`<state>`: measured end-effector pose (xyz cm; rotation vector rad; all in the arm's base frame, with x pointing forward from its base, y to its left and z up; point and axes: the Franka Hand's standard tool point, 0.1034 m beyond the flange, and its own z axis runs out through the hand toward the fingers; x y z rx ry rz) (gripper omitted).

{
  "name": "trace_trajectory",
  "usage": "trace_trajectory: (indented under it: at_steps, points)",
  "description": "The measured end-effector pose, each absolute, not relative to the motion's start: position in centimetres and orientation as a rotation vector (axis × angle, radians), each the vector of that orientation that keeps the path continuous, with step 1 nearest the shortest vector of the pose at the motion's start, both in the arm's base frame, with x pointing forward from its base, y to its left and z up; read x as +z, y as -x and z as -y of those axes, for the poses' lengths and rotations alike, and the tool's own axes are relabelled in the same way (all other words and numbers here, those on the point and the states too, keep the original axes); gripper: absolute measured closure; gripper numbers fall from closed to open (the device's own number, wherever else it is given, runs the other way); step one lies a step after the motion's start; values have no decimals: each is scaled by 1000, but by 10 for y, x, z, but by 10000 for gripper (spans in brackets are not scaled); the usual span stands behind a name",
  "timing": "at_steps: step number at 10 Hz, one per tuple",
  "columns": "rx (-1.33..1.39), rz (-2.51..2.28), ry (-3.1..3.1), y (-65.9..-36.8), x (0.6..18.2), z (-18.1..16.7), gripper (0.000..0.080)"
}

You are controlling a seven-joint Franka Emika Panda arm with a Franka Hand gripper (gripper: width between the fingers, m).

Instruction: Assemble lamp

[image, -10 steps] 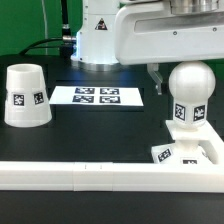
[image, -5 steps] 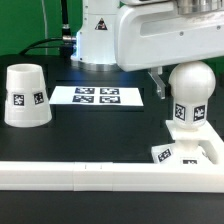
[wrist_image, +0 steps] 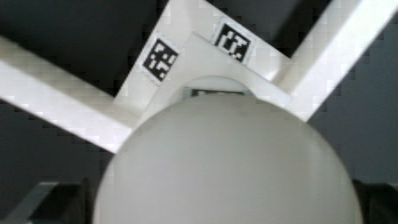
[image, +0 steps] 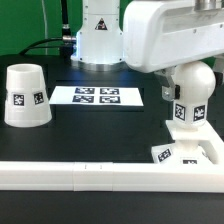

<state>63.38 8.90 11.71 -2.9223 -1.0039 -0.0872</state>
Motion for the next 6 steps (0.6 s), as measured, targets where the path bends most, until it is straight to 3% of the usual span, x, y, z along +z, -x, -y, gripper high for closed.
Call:
trace_trajectory:
  at_steps: [6]
  points:
    - [-66,1717,2641,-634,117,-91,101]
